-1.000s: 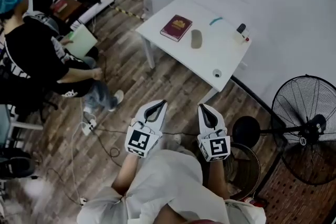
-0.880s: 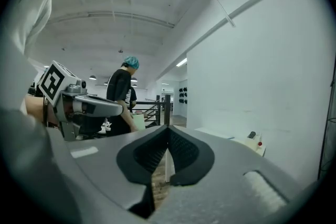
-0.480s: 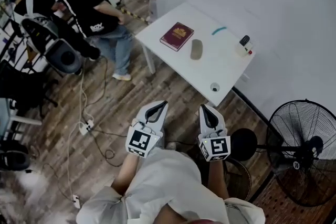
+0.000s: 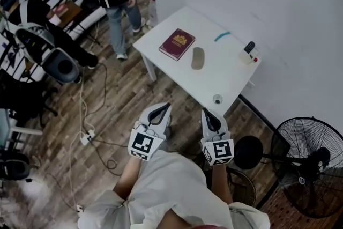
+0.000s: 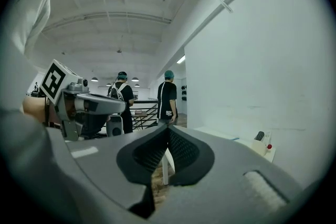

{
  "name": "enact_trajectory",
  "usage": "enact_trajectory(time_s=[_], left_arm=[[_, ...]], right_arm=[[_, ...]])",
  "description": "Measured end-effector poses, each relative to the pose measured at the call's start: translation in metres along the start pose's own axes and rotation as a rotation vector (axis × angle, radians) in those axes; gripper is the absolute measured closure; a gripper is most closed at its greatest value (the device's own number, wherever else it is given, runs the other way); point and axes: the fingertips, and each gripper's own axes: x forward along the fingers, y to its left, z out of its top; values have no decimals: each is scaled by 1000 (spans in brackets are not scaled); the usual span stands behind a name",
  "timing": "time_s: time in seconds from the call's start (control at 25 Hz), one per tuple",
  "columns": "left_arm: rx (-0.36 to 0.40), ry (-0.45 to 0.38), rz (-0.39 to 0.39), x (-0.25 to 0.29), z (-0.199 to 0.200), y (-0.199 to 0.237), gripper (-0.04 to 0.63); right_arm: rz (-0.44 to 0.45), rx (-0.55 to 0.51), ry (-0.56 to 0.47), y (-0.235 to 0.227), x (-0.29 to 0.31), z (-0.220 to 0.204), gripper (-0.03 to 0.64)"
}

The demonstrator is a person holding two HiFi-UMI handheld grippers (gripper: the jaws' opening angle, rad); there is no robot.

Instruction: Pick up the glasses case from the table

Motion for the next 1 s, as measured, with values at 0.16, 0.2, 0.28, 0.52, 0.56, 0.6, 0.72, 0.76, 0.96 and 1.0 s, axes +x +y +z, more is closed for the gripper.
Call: enact_trajectory(time_s=[0.16, 0.2, 0.28, 0.52, 0.56, 0.6, 0.72, 0.76, 0.96, 1.0], left_arm=[[-2, -3, -24, 29, -2, 23, 577], [-7, -7, -28, 37, -2, 30, 577], [-18, -12, -36, 53, -3, 48, 577], [-21, 5, -95, 104, -6, 99, 577], [-26, 5, -103, 111, -6, 108, 577], [-33, 7, -110, 118, -6, 117, 577], [-54, 24, -129, 140, -11, 143, 577], [-58, 30, -134, 147, -12, 151, 577], [-63, 48, -147, 176, -17, 177, 577], [-67, 54, -148, 179, -19, 180, 577]], right_arm=[[-8, 3, 14, -16, 30, -3, 612], [-10, 3, 17, -19, 39, -3, 612], [-19, 4, 26, -27, 60, -3, 612], [-80, 6, 82, -54, 125, -2, 612], [-90, 6, 92, -57, 136, -1, 612], [-98, 5, 100, -60, 147, 0, 612], [-114, 6, 119, -67, 177, 3, 612], [-118, 7, 122, -69, 186, 5, 612], [-139, 13, 146, -86, 214, 1, 611], [-143, 18, 154, -89, 217, -1, 611]])
